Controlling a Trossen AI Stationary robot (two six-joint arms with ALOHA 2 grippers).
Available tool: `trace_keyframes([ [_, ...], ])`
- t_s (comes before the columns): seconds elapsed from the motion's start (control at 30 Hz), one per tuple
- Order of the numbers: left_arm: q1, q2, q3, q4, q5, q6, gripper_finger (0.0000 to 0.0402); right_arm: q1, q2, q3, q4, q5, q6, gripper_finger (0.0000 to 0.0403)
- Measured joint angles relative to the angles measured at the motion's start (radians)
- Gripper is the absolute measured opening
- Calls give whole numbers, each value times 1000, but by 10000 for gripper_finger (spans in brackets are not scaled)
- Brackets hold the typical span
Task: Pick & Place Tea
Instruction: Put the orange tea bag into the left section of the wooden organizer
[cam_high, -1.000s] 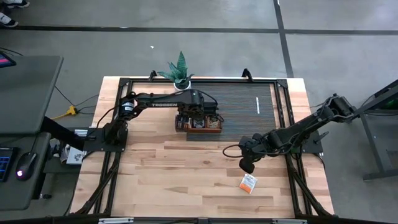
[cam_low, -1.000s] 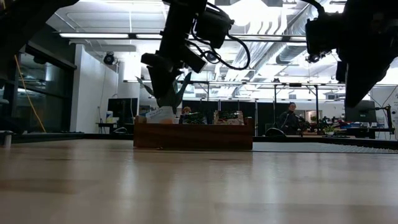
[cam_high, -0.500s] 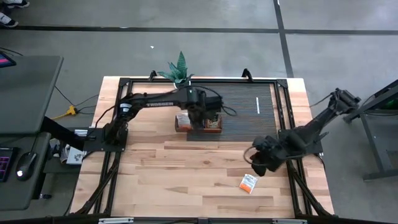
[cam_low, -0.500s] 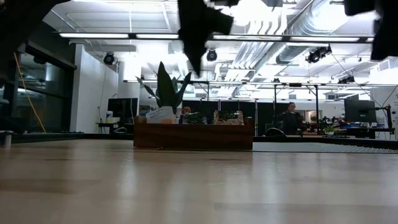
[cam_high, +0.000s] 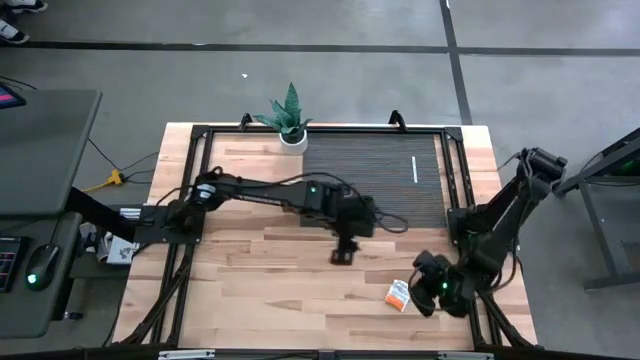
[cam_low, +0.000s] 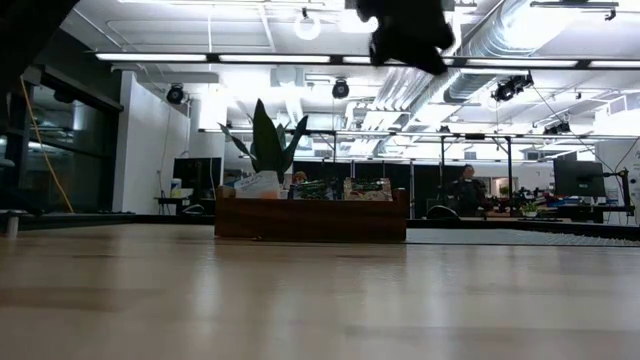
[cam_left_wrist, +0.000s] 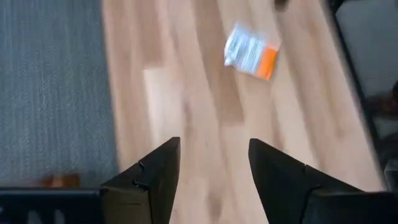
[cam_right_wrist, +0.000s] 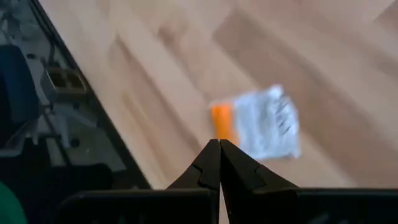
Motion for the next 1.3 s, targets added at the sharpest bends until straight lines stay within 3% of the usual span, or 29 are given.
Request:
trace_keyframes([
  [0.13, 2, 39, -15, 3, 73, -37, 186, 19, 115, 0, 126, -35, 51, 0],
  [0.23, 3, 86, 0, 126, 136, -67, 186, 15, 191, 0, 190, -62, 77, 0],
  [0.33, -2, 105, -13, 91, 187, -72, 186, 8, 252, 1, 214, -83, 104, 0],
  [0.43, -6, 133, -2, 154, 211, -74, 186, -3, 297, 1, 217, -114, 135, 0],
  [0.8, -18, 176, -10, 128, 245, -97, 186, -60, 368, 3, 249, -152, 137, 0],
  [1.07, -17, 172, -7, 164, 253, -98, 186, -65, 381, 5, 207, -229, 9, 0],
  [1.3, -18, 189, -6, 305, 348, -182, 186, -62, 391, 5, 198, -254, -186, 0],
])
